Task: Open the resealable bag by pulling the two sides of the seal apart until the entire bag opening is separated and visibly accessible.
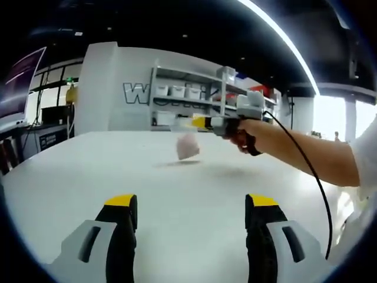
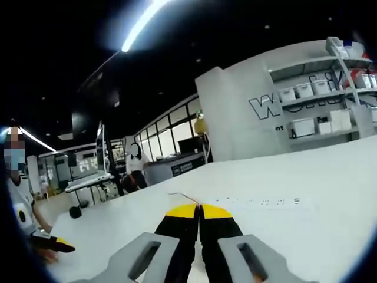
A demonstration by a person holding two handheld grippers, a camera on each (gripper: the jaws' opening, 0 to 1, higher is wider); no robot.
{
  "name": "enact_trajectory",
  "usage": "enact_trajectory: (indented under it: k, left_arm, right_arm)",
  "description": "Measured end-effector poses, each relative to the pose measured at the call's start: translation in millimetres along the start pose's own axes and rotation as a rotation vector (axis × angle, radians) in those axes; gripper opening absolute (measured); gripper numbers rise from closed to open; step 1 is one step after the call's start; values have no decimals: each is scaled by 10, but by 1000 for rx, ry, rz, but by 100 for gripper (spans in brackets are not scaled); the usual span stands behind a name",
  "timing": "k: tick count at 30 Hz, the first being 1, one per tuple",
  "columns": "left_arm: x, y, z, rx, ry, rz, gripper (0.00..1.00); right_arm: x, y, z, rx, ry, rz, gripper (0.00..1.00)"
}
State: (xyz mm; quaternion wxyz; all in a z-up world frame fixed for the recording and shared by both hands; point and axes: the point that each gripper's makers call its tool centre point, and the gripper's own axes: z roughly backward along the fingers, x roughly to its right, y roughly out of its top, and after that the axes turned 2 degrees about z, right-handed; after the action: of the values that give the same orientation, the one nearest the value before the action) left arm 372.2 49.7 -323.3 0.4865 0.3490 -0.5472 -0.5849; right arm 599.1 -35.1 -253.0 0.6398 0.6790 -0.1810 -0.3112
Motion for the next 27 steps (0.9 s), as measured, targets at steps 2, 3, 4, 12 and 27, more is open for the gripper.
enact_trajectory:
  k: [2, 3, 4, 12, 27]
  left_arm:
    - [2, -5, 2, -1, -1, 0, 74]
    - [1, -6, 3, -2, -1, 0, 74]
    - [3, -8, 4, -2, -2, 2, 74]
    - [15, 0, 12, 0, -5, 3, 74]
    - [21, 9, 10, 5, -10, 10, 74]
  right_arm:
    - [5, -5, 2, 0, 0, -5, 0]
    - [19, -5, 8, 1, 1, -8, 0]
    - [21, -6, 12, 2, 1, -12, 0]
    - [-35, -50, 115, 12, 13, -41, 0]
    - [-235, -74, 356, 42, 45, -80, 0]
